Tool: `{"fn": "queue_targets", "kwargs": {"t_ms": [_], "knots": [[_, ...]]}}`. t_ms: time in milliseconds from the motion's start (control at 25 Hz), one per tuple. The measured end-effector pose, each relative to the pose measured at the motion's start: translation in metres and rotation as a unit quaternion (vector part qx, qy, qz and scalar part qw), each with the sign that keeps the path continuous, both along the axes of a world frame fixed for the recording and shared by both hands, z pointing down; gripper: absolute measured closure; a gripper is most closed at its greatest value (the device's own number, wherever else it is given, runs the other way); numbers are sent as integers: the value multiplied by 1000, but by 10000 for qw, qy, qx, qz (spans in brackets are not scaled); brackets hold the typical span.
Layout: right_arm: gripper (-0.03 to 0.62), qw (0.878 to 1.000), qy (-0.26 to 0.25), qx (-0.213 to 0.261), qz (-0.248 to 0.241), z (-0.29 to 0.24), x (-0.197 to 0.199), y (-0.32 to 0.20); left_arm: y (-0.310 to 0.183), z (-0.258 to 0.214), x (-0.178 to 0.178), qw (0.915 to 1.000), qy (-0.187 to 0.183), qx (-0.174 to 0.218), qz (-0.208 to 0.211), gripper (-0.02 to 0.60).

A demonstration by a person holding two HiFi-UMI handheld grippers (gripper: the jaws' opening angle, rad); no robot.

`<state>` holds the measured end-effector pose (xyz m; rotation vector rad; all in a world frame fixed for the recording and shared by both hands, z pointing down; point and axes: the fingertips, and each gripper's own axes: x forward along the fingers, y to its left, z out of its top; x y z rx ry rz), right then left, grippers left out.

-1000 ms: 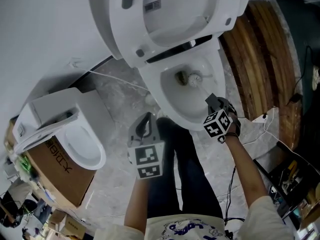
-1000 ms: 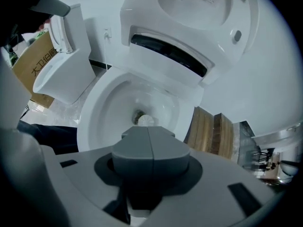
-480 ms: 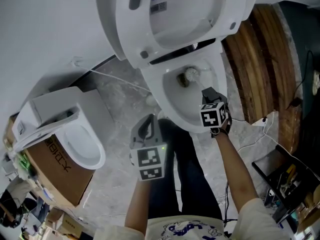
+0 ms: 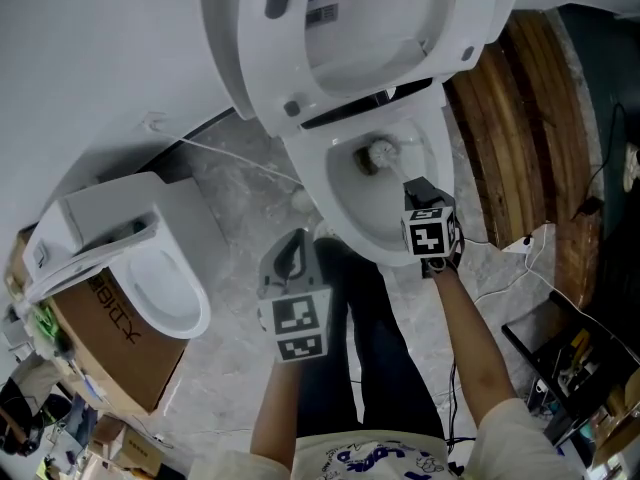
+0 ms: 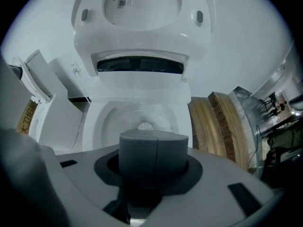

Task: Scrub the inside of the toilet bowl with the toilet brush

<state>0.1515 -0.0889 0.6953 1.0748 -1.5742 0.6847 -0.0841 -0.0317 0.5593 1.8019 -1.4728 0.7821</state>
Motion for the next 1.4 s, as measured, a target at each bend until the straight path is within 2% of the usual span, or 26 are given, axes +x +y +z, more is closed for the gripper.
{"fn": "queue_targets", "kwargs": {"t_ms": [320, 640, 1000, 1400], "knots": [[427, 9971, -296, 14, 704, -25, 4, 17, -7, -15, 3, 9999, 46, 136, -47, 580], [427, 9898, -655, 360, 1211, -98, -1, 35, -16, -61, 8, 9989, 78, 445, -103, 580], [427, 9803, -983, 1156, 1264, -215, -2, 27, -26, -142, 14, 9948, 156, 995, -166, 580], [427, 9578, -1375, 2134, 1346, -339, 3, 8, -39, -238, 23, 9854, 153, 1682, -210, 580]]}}
